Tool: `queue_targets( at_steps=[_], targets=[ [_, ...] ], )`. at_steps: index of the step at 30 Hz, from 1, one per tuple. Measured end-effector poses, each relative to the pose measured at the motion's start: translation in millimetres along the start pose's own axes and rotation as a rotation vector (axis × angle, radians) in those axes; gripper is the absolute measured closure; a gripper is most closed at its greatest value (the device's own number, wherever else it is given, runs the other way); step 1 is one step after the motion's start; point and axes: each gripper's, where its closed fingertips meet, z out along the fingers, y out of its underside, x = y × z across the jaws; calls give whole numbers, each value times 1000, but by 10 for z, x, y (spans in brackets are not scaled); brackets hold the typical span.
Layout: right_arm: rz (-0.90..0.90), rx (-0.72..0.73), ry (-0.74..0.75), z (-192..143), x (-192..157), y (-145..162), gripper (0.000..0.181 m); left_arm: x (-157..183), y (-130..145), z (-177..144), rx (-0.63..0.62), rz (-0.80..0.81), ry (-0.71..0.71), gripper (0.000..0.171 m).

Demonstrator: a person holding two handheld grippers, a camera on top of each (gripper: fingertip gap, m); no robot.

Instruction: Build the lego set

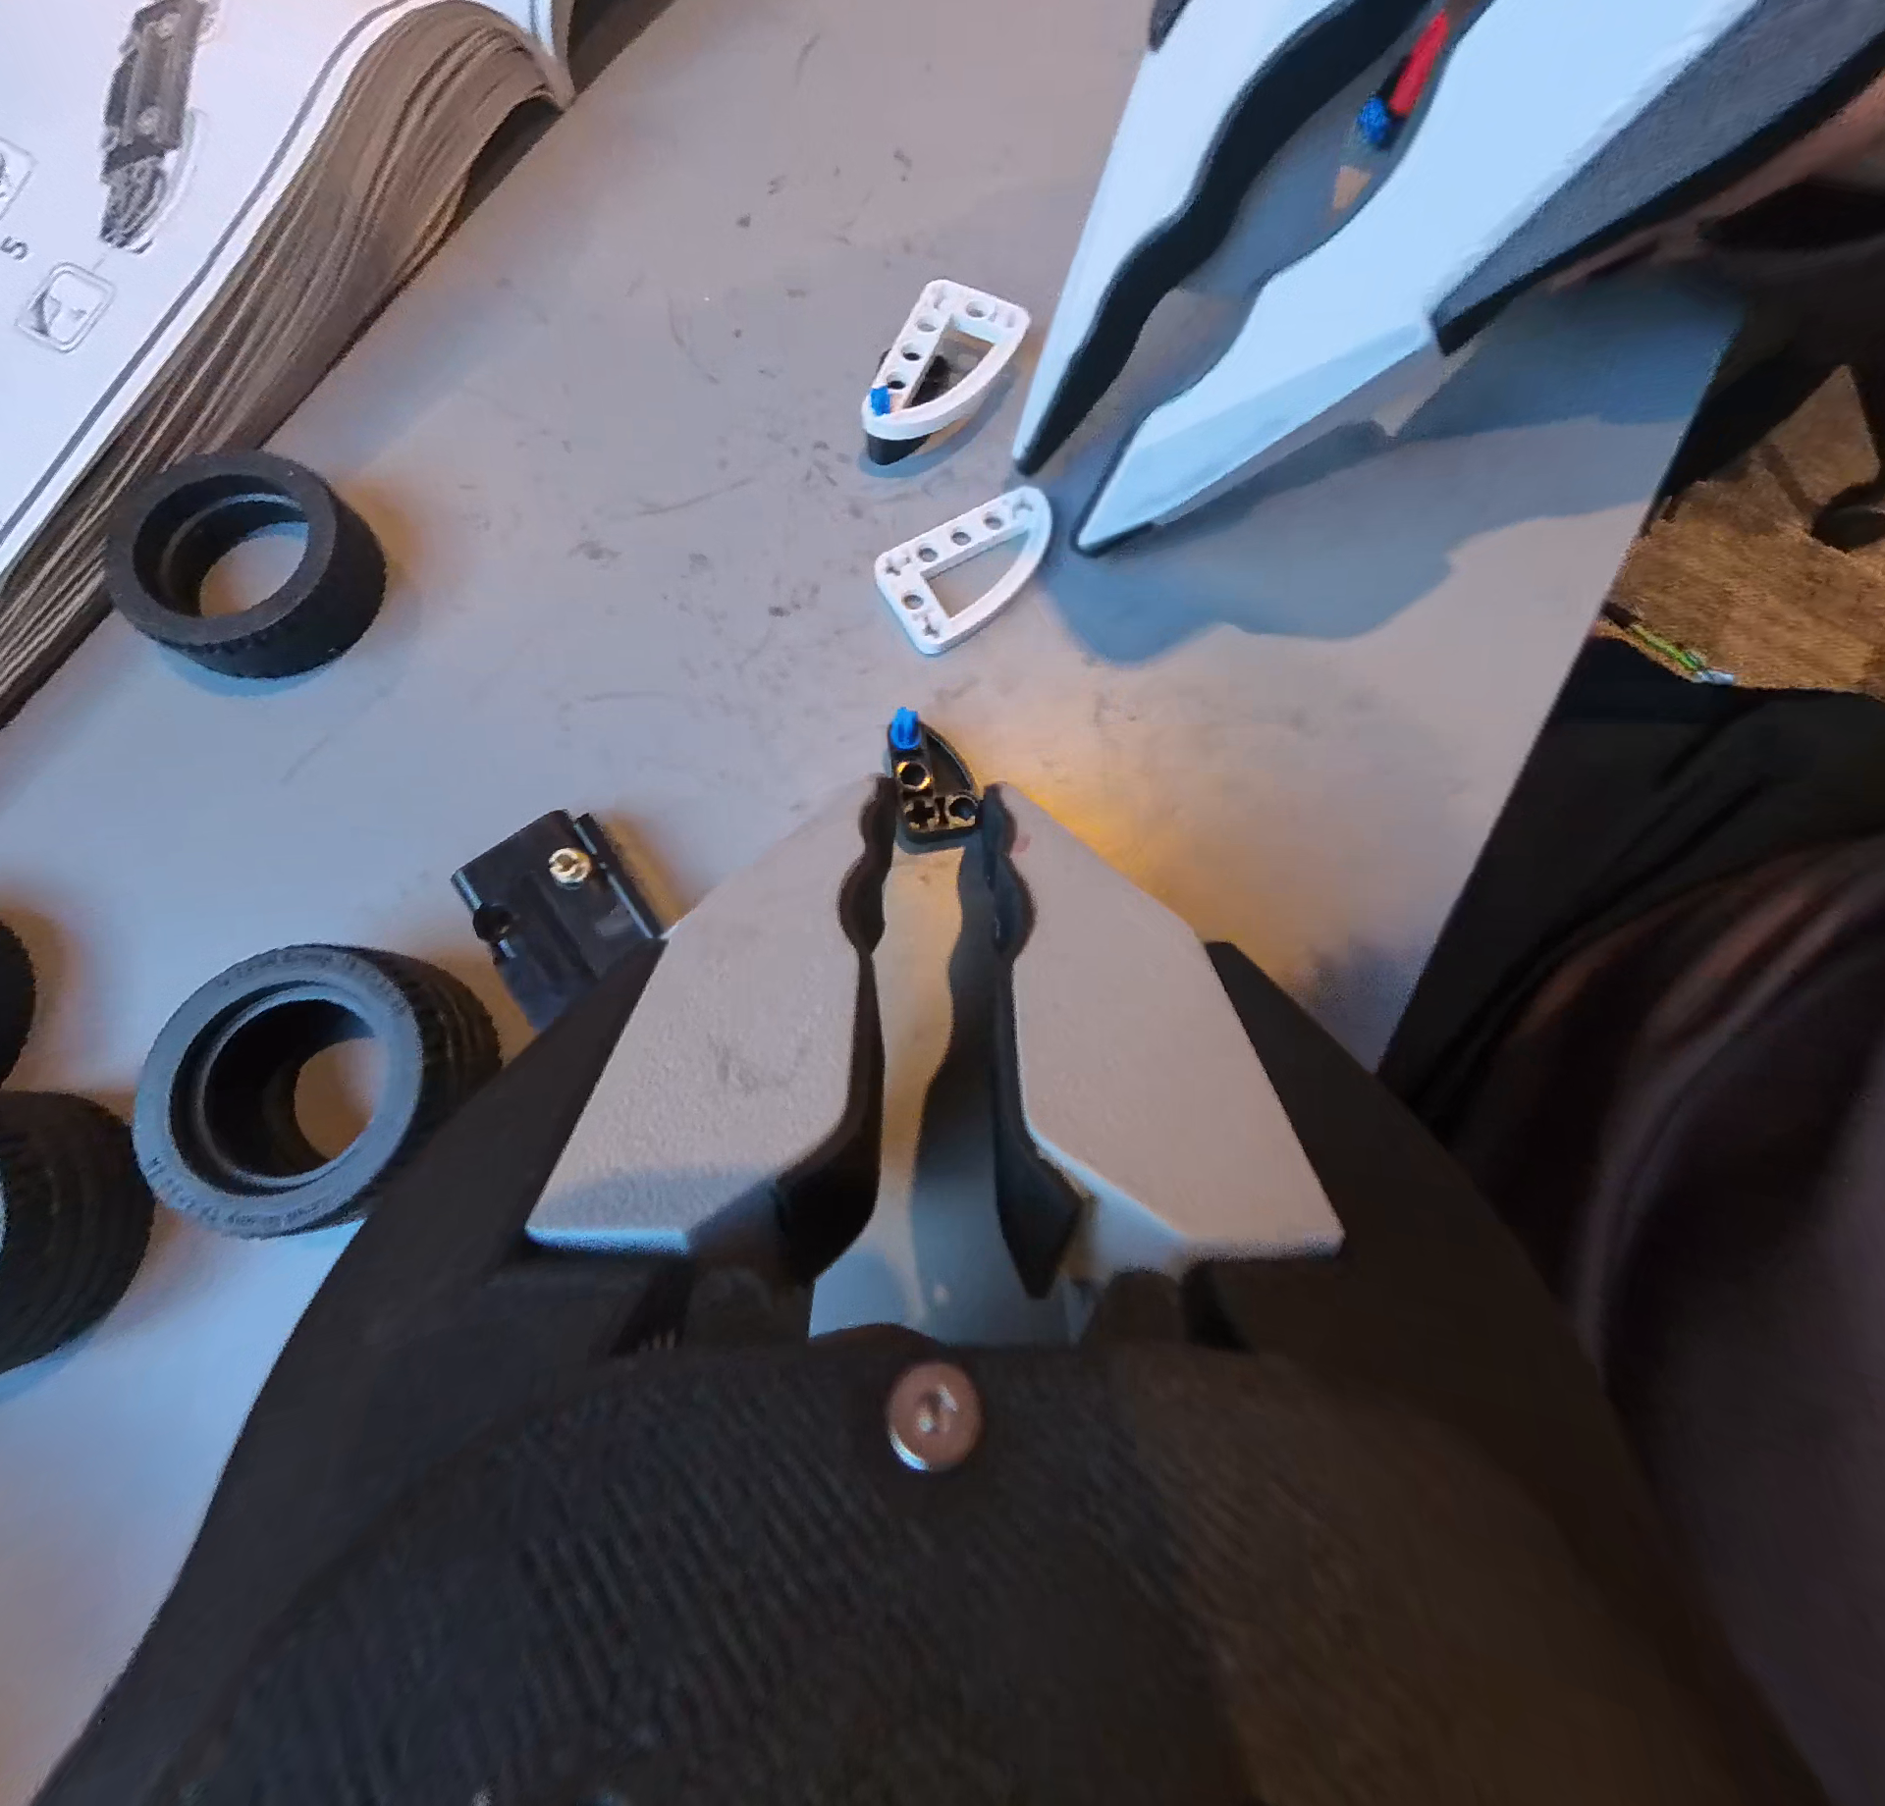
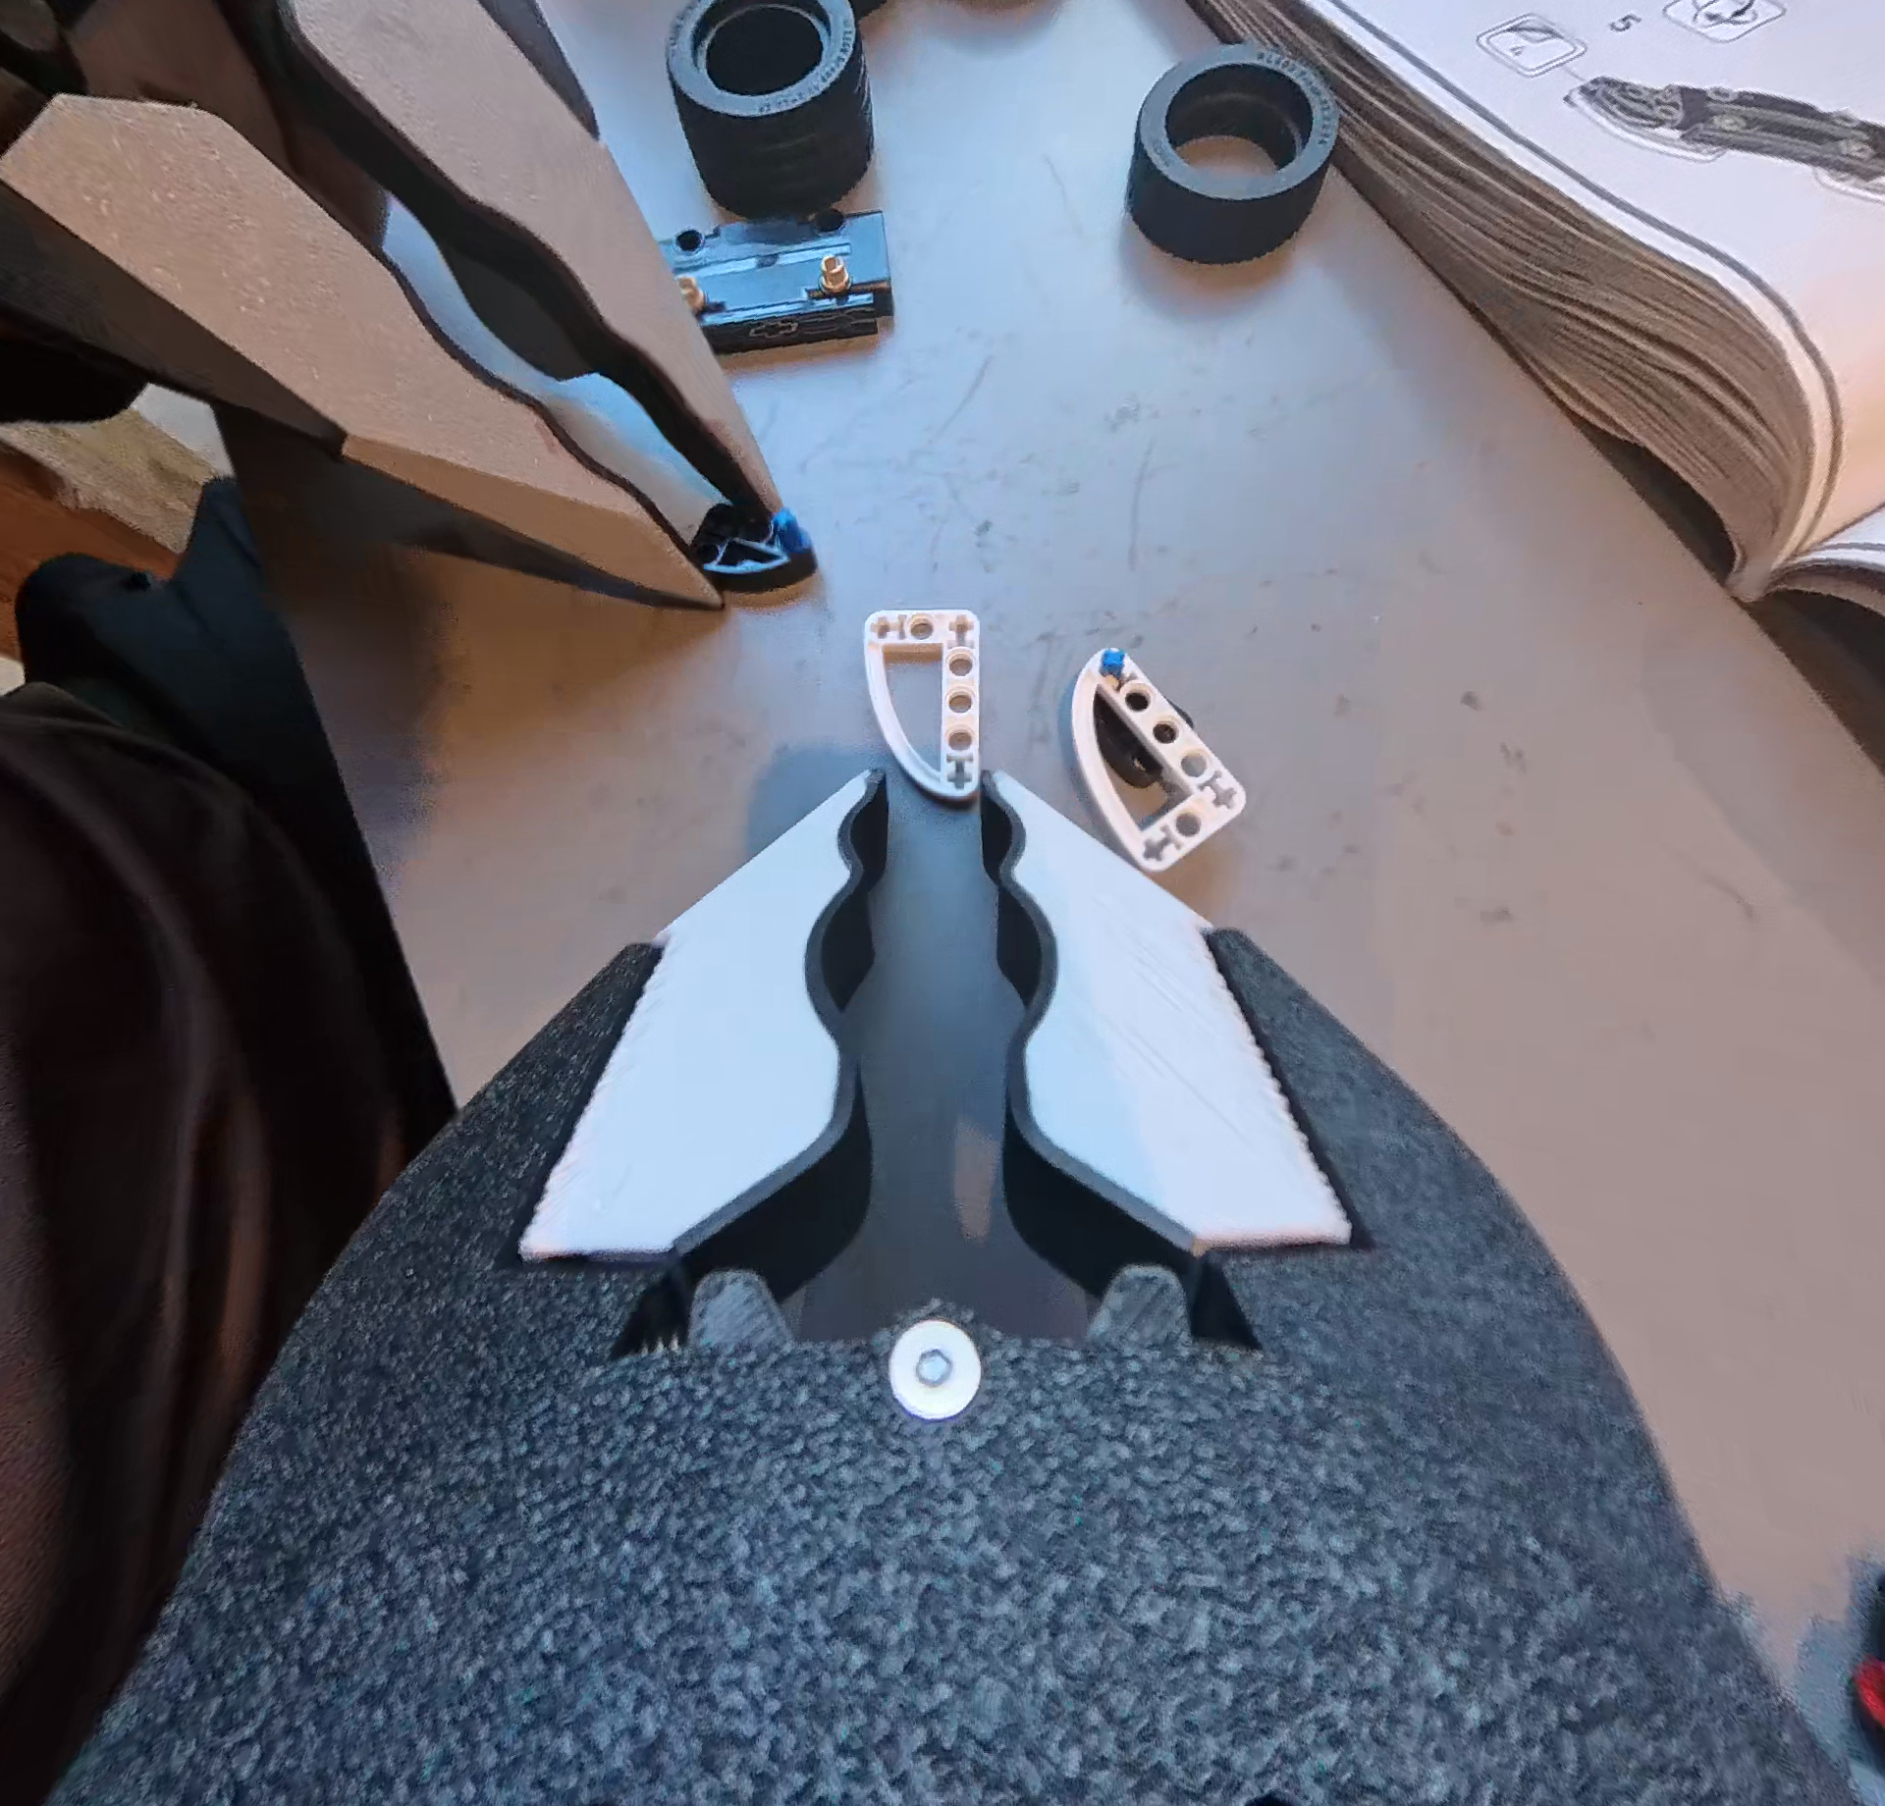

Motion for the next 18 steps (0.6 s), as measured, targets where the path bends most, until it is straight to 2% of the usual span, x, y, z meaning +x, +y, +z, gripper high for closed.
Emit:
queue_targets(
  at_steps=[5,9,12,14,16,18],
  targets=[
    [47,46,42,-225,24,-11,158,178,8,-1,-2,64,47,158],
    [148,177,-1,-339,-98,-58,156,282,-37,51,-3,95,86,157],
    [197,268,-26,-405,-111,-125,155,293,-112,93,-4,85,89,134],
    [224,323,-49,-471,-100,-199,151,308,-192,52,-9,74,127,128],
    [230,365,-67,-532,-102,-245,151,221,-356,-46,-7,79,126,123],
    [224,381,-73,-560,-99,-253,151,50,-781,-184,53,122,110,130]
  ],
)
